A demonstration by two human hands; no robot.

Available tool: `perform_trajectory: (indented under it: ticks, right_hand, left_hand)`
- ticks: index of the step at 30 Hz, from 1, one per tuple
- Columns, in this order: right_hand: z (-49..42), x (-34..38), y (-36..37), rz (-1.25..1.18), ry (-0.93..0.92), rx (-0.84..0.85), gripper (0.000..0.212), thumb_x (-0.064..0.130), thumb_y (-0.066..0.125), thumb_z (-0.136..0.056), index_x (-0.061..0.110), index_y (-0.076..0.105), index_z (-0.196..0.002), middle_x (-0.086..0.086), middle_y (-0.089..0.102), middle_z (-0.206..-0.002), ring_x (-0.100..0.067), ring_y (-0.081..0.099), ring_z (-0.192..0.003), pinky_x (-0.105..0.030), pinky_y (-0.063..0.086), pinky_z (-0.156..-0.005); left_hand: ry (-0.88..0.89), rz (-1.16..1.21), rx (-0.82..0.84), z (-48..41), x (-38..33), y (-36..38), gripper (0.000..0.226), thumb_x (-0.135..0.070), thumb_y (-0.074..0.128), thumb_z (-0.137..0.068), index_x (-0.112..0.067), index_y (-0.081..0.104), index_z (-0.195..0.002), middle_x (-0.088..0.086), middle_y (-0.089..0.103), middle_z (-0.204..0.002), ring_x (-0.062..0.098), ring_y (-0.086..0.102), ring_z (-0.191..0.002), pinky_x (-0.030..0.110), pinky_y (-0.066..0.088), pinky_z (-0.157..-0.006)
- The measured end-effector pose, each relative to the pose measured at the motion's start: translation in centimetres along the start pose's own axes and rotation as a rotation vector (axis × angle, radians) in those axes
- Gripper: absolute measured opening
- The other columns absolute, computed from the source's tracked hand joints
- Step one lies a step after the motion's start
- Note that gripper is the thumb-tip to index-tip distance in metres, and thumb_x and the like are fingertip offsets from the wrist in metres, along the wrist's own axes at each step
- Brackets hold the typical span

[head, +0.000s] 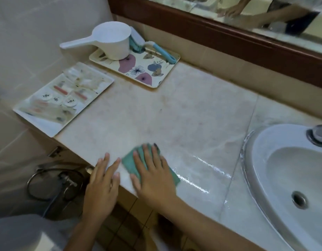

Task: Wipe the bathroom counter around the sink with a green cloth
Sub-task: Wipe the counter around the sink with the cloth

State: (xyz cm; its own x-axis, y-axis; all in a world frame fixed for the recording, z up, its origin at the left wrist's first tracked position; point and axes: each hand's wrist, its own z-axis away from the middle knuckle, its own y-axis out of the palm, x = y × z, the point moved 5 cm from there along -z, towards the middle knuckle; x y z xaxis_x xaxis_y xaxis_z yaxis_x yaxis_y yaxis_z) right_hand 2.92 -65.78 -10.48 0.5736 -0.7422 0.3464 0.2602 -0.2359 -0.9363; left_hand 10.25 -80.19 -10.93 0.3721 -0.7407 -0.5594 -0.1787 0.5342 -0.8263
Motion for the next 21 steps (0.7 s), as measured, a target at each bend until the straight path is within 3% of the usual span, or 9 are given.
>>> perform_trajectory:
  ticks: [2, 4, 8, 11, 13, 17, 21]
  right_hand:
    - [3.8, -2.2, -1.0, 0.029, -0.114, 0.038, 0.063, 0.054, 0.027, -0.097, 0.030, 0.013, -0.154, 0.000, 0.003, -0.162, -0.023, -0.003, -0.149, -0.042, 0.013, -0.117]
    - [3.3, -7.5, -2.7, 0.089, -0.088, 0.026, 0.061, 0.056, 0.024, -0.097, 0.035, 0.011, -0.153, 0.004, 0.004, -0.162, -0.020, -0.002, -0.149, -0.040, 0.018, -0.115]
    - [-5.5, -15.6, -5.8, 0.125, 0.335, -0.045, 0.064, 0.053, 0.016, -0.095, 0.029, 0.010, -0.154, -0.003, 0.003, -0.162, -0.027, -0.002, -0.148, -0.045, 0.015, -0.117]
    - [-10.0, -13.0, -5.2, 0.058, 0.549, -0.086, 0.065, 0.047, 0.019, -0.098, 0.018, 0.006, -0.154, -0.014, -0.001, -0.161, -0.036, -0.005, -0.147, -0.049, 0.008, -0.118]
    - [-9.9, -8.2, -3.1, 0.016, 0.464, -0.078, 0.064, 0.046, 0.020, -0.099, 0.017, 0.003, -0.154, -0.014, -0.004, -0.161, -0.036, -0.007, -0.147, -0.049, 0.007, -0.118]
    - [-1.6, 0.0, 0.3, 0.022, 0.065, -0.019, 0.062, 0.048, 0.022, -0.100, 0.023, 0.007, -0.154, -0.007, -0.002, -0.162, -0.029, -0.009, -0.148, -0.045, 0.007, -0.119]
    - [6.8, -4.6, -1.5, 0.109, -0.142, 0.076, 0.060, 0.054, 0.020, -0.099, 0.034, 0.004, -0.153, 0.004, -0.003, -0.162, -0.020, -0.006, -0.149, -0.041, 0.013, -0.116]
  left_hand:
    - [-0.013, 0.036, 0.001, 0.0, 0.1, 0.0, 0.048, -0.052, 0.025, -0.097, -0.043, 0.039, -0.142, -0.022, 0.009, -0.158, -0.008, -0.006, -0.142, 0.031, 0.016, -0.111]
    - [-0.015, 0.046, 0.013, 0.0, 0.2, 0.2, 0.045, -0.048, 0.034, -0.098, -0.040, 0.041, -0.143, -0.021, 0.009, -0.159, -0.004, -0.005, -0.144, 0.035, 0.018, -0.114]
    - [-0.058, 0.109, 0.051, -0.1, 0.1, 0.4, 0.046, -0.033, 0.047, -0.098, -0.043, 0.040, -0.142, -0.025, 0.005, -0.157, -0.003, -0.006, -0.144, 0.042, 0.028, -0.114]
    - [-0.078, 0.099, 0.097, -0.3, -0.1, 0.2, 0.046, -0.033, 0.044, -0.099, -0.047, 0.033, -0.142, -0.032, -0.003, -0.153, -0.007, -0.011, -0.141, 0.041, 0.026, -0.114]
    - [-0.080, 0.068, 0.116, -0.3, -0.1, 0.1, 0.046, -0.035, 0.041, -0.100, -0.048, 0.031, -0.143, -0.033, -0.006, -0.152, -0.009, -0.014, -0.139, 0.041, 0.026, -0.112]
    - [-0.034, 0.017, 0.072, -0.1, -0.1, -0.1, 0.046, -0.043, 0.036, -0.100, -0.043, 0.032, -0.145, -0.028, -0.003, -0.155, -0.007, -0.012, -0.141, 0.037, 0.025, -0.110]
    - [-0.009, 0.032, 0.041, 0.0, -0.3, 0.0, 0.048, -0.044, 0.035, -0.097, -0.039, 0.035, -0.145, -0.022, 0.002, -0.158, -0.003, -0.010, -0.143, 0.030, 0.020, -0.109]
